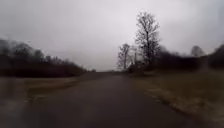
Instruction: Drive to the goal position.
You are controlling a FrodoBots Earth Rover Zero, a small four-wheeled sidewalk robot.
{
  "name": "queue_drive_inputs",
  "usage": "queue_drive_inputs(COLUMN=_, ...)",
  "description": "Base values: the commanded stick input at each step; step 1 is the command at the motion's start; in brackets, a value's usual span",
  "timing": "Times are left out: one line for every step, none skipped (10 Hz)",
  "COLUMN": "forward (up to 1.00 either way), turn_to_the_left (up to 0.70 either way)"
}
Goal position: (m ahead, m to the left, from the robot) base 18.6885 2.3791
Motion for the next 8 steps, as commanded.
queue_drive_inputs(forward=0.7, turn_to_the_left=0.0)
queue_drive_inputs(forward=0.7, turn_to_the_left=0.0)
queue_drive_inputs(forward=0.7, turn_to_the_left=0.0)
queue_drive_inputs(forward=0.7, turn_to_the_left=0.0)
queue_drive_inputs(forward=0.7, turn_to_the_left=0.0)
queue_drive_inputs(forward=0.7, turn_to_the_left=0.0)
queue_drive_inputs(forward=0.7, turn_to_the_left=0.0)
queue_drive_inputs(forward=0.7, turn_to_the_left=0.0)
